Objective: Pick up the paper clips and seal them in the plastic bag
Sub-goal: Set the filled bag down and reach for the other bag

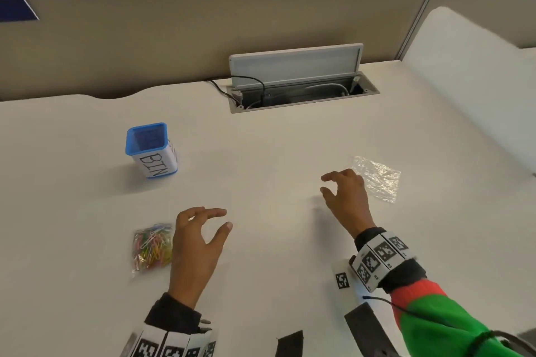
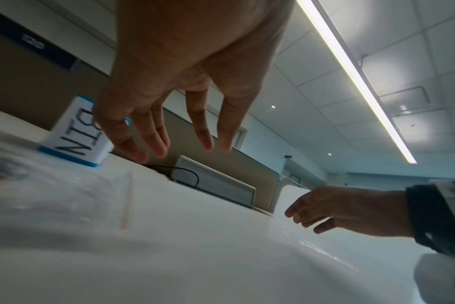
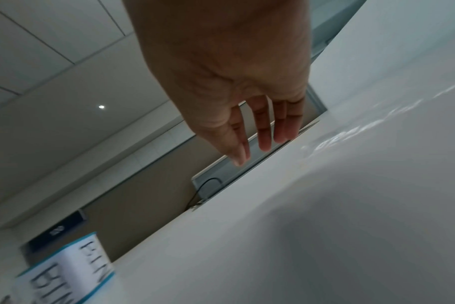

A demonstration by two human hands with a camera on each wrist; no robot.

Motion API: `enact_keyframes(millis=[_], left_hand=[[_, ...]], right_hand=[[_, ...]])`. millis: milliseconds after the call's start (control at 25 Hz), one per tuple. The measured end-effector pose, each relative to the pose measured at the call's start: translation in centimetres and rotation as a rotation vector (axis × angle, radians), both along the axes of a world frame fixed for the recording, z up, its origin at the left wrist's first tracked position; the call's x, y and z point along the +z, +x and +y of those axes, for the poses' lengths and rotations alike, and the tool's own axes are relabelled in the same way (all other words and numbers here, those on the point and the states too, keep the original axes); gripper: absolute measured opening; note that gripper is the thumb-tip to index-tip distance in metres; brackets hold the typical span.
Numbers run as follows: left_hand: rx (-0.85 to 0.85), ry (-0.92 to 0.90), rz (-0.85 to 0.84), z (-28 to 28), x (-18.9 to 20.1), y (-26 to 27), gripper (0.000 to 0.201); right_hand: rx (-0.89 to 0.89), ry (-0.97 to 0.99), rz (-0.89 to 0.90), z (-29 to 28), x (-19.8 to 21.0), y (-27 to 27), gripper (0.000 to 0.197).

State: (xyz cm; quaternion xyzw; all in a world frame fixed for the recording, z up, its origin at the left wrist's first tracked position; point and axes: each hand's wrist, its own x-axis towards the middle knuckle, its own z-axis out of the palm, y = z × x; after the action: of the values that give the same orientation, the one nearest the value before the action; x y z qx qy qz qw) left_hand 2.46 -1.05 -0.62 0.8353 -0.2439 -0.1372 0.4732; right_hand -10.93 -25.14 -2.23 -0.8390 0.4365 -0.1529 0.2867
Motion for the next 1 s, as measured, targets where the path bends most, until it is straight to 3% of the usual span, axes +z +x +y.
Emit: enact_keyframes(millis=[200,480,560,680,840,1000], left_hand=[[-0.147,0.032,-0.012,-4.1,-0.7,-2.9,0.019],[-0.175,0.093,0.042,-3.3,-1.4,-4.7,0.018],[-0.156,0.085,0.049,-2.8,-1.3,-5.0,0.018],[-0.161,0.079,0.063,-1.3,-1.3,-5.4,0.017],[-0.187,0.051,0.179,2.4,-1.4,-5.8,0.027],[-0.064,0.053,0.257,5.9,-1.8,-6.4,0.033]], right_hand=[[-0.15,-0.174,0.133,-4.2,-1.0,-3.6,0.031],[-0.072,-0.137,0.455,-6.3,-1.9,-3.9,0.055],[-0.075,-0.134,0.478,-6.5,-1.9,-3.5,0.056],[-0.077,-0.086,0.39,-6.7,-1.5,-2.7,0.035],[0.017,-0.019,0.274,-5.8,-0.3,-0.6,0.047],[0.162,0.112,-0.04,-4.5,2.2,3.4,0.04]])
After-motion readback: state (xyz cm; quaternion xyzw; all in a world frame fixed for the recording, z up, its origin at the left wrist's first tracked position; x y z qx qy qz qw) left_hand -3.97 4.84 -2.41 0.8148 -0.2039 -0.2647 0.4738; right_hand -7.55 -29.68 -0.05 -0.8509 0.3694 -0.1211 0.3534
